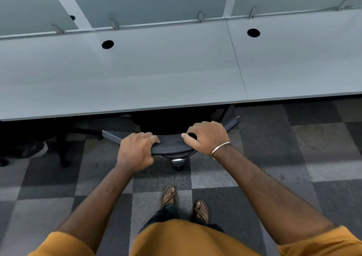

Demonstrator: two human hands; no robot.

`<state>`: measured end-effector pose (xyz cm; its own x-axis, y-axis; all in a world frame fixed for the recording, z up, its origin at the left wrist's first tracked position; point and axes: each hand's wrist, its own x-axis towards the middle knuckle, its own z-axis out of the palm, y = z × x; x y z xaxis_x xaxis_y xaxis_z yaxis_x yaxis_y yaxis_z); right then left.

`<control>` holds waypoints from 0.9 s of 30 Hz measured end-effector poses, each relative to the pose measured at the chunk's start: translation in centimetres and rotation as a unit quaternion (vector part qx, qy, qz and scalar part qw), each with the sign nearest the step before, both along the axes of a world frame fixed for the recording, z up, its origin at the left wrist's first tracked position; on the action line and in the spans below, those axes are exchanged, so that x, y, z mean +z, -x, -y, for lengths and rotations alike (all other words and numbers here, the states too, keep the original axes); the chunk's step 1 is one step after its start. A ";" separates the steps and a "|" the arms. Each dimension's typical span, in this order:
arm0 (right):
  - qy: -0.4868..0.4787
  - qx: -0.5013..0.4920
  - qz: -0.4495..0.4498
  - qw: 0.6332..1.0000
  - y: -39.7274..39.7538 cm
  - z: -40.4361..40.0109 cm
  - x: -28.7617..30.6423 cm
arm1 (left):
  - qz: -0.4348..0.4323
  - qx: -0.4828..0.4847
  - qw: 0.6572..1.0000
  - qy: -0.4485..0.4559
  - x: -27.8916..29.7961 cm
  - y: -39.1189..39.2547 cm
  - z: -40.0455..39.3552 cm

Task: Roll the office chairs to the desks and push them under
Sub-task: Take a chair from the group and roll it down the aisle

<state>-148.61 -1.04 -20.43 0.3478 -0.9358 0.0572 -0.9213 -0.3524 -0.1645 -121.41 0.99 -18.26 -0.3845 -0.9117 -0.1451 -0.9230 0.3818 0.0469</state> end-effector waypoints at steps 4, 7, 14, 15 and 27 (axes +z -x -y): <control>0.001 -0.004 -0.004 1.000 -1.5 0.4 0.2 | 0.007 0.000 1.000 -0.003 -0.1 -1.6 -0.1; -0.004 -0.014 -0.009 1.000 -2.8 1.2 0.3 | 0.005 0.000 1.000 -0.010 -0.1 -2.6 0.7; -0.016 -0.043 -0.010 0.999 -6.6 2.8 0.0 | 0.010 -0.007 1.000 -0.023 -0.2 -6.3 3.7; -0.017 -0.045 -0.012 0.999 -7.1 3.0 -0.1 | 0.013 -0.007 1.000 -0.026 -0.2 -6.8 4.2; -0.032 -0.072 -0.020 0.997 -11.8 6.9 -0.1 | 0.028 -0.027 0.999 -0.002 0.0 -11.3 10.0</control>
